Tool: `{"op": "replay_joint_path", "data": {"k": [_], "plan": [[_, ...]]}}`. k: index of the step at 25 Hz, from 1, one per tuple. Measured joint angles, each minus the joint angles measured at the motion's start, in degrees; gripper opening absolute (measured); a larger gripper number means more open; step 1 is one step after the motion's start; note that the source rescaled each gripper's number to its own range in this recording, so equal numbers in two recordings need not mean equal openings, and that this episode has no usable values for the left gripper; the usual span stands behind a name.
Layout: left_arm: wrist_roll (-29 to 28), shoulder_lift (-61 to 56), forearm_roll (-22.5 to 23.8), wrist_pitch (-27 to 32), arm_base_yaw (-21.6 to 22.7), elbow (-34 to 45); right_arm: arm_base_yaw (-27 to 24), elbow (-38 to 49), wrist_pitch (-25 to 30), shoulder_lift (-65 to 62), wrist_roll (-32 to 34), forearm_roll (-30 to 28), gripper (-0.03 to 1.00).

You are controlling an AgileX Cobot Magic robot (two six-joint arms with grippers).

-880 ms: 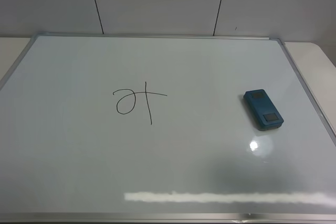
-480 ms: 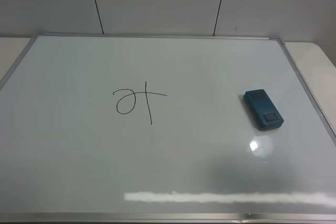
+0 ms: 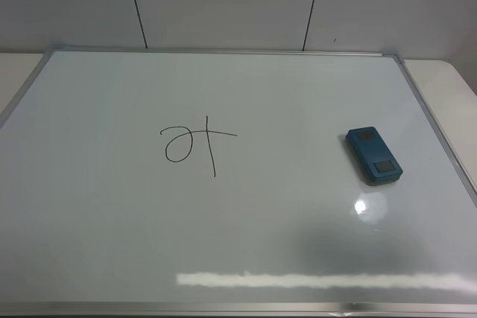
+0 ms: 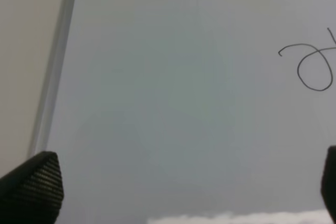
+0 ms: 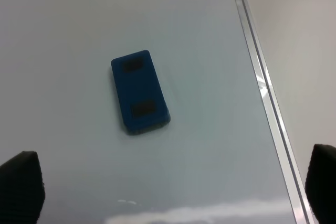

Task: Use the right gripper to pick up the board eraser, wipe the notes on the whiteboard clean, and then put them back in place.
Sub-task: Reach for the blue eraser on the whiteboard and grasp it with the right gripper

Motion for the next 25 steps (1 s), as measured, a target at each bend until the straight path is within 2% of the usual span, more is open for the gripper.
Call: {"op": "replay_joint_path", "data": {"k": [25], "plan": [[0.00,0.00,0.00,0.00,0.00,0.00,0.00,-18.56,-1.52,39.35,0.54,-4.38,1.00]]}}
